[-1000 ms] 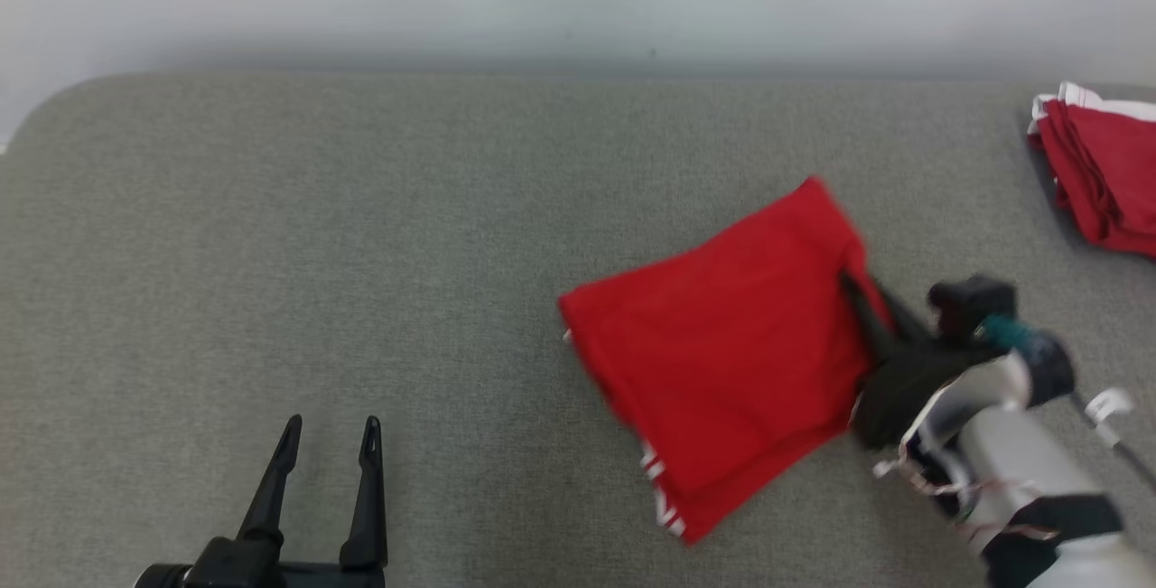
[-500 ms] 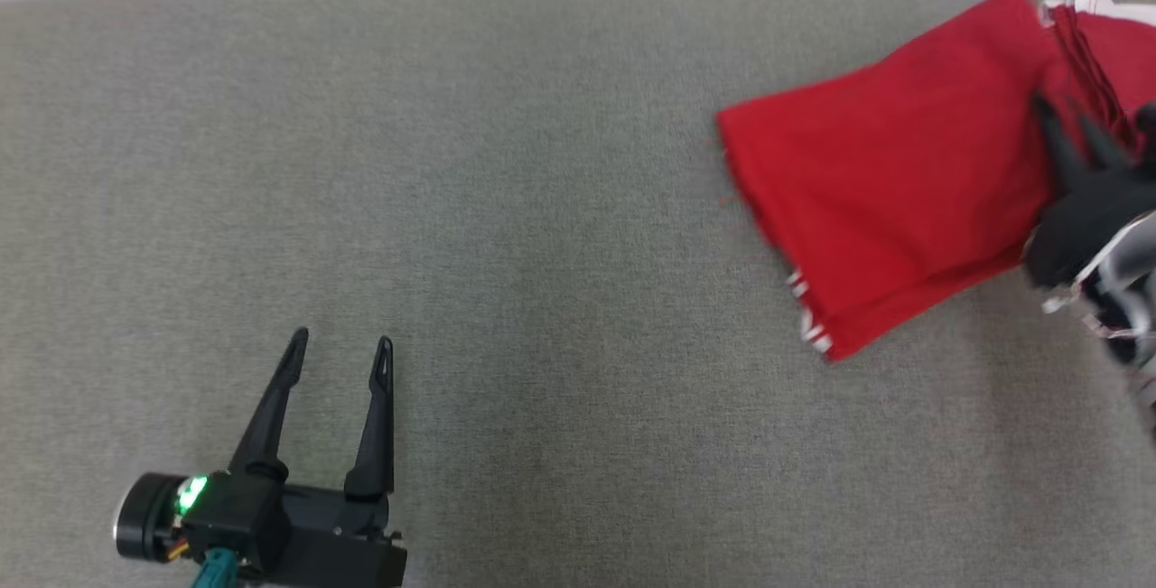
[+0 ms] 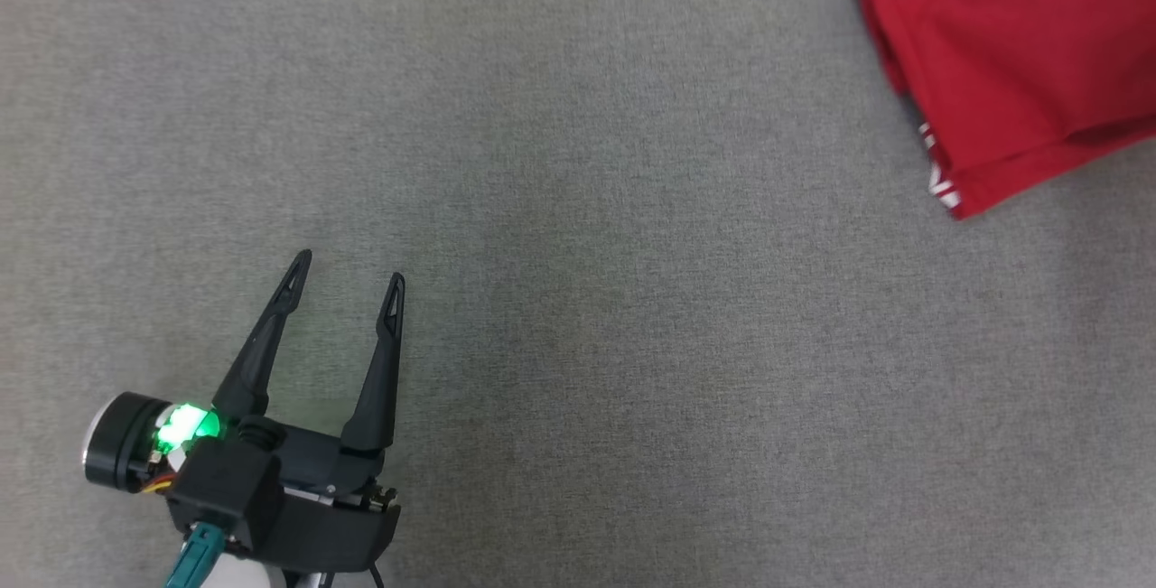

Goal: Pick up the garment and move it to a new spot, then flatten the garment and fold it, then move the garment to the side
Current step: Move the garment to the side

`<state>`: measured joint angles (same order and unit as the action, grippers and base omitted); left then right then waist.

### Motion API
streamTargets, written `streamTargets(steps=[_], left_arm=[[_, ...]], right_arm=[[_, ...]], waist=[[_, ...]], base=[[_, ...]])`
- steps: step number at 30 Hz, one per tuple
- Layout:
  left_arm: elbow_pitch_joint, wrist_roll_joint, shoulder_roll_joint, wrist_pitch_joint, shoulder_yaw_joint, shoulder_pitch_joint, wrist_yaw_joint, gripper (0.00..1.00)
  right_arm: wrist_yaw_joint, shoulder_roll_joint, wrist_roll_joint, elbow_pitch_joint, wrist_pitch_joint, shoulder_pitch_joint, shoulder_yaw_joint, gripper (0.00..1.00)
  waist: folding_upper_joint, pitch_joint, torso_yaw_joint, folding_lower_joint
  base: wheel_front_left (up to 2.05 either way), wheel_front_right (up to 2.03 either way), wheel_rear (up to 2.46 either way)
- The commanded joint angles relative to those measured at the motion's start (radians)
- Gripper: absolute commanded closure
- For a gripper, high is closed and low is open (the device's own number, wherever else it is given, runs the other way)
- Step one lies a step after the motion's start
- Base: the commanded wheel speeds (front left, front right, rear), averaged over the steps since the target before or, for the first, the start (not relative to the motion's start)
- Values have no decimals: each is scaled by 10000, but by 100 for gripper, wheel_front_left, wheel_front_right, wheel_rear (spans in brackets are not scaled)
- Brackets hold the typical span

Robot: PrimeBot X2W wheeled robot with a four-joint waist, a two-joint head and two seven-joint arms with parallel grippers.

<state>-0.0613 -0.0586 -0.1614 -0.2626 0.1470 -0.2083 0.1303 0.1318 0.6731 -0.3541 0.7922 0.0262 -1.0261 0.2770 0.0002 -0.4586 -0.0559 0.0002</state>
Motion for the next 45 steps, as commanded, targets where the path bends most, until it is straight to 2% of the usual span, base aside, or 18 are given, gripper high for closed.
streamTargets(steps=[1,7,12,25,45], left_arm=[[-109,39,-49,-19,-7,-96,-12,0],[-908,139,-249,-20,140,40,-10,0],[-1481,243,-398,-19,198,122,-11,0],[-2496,514,-955,-20,297,-15,-24,0],[-3088,532,-1336,-14,131,242,-254,0]], right_arm=[[-29,130,83,30,-5,-244,34,100],[-29,723,207,348,33,-1223,227,100],[-29,929,263,648,-9,-1905,535,100],[-29,739,574,1471,631,-2975,1578,100],[-29,333,1719,2718,1364,-3996,2099,100]], waist=[[-2,-324,-184,-2],[-2,-729,-526,-2],[-2,-1003,-851,-2],[-2,-1798,-1761,-2],[-2,-2364,-2152,-2]], base=[[0,0,0],[0,0,0],[0,0,0],[0,0,0],[0,0,0]])
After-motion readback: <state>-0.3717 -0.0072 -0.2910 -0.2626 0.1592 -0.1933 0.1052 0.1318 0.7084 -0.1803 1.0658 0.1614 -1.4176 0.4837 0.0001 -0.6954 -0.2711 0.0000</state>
